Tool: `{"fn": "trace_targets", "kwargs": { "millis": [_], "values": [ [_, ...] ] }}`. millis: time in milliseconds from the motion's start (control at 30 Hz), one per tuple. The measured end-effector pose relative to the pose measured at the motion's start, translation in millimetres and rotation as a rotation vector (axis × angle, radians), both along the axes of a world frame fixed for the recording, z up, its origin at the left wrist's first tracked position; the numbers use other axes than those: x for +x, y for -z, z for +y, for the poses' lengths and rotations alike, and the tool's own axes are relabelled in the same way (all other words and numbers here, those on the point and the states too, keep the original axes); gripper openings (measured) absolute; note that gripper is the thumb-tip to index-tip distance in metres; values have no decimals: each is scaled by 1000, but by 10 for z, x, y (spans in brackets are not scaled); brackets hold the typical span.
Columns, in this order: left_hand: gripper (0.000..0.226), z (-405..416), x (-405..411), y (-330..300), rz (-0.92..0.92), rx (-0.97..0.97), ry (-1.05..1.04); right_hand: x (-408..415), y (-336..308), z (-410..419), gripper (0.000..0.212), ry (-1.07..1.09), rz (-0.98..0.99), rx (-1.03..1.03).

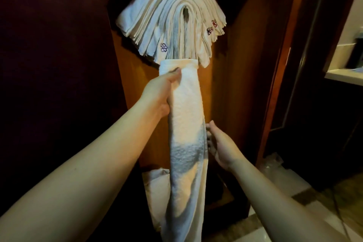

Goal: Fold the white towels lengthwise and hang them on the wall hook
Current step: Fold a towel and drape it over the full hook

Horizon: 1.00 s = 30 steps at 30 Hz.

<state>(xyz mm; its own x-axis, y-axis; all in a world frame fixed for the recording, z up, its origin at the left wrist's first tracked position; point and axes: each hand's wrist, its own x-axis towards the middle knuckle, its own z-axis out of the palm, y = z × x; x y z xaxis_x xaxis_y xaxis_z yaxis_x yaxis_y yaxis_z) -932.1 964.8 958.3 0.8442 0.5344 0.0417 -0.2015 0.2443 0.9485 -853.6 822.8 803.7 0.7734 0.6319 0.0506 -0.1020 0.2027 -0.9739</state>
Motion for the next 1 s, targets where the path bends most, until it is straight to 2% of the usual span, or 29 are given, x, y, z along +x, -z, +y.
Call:
{"fn": "trace_targets", "kwargs": {
  "millis": [67, 200, 400, 567, 867, 1000],
  "values": [
    [10, 31, 10, -37, -10, -20, -24, -79, 27, 30, 44, 92, -151, -38],
    [11, 73, 1, -90, -24, -6, -46, -212, 45, 71, 35, 164, -293, -89],
    [20, 38, -31, -167, -64, 3, -51, -230, 10, 81, 40, 268, -371, -67],
    [25, 29, -14, -213, -65, 23, -30, -215, -105, 45, 10, 344, -574, -146],
    [24, 34, 8, -328, -78, 84, -43, -256, -266, -38, 13, 428, -560, -119],
    [20, 36, -5, -366, -100, 25, -9, -250, -369, -20, 13, 450, -554, -68]
  ]
}}
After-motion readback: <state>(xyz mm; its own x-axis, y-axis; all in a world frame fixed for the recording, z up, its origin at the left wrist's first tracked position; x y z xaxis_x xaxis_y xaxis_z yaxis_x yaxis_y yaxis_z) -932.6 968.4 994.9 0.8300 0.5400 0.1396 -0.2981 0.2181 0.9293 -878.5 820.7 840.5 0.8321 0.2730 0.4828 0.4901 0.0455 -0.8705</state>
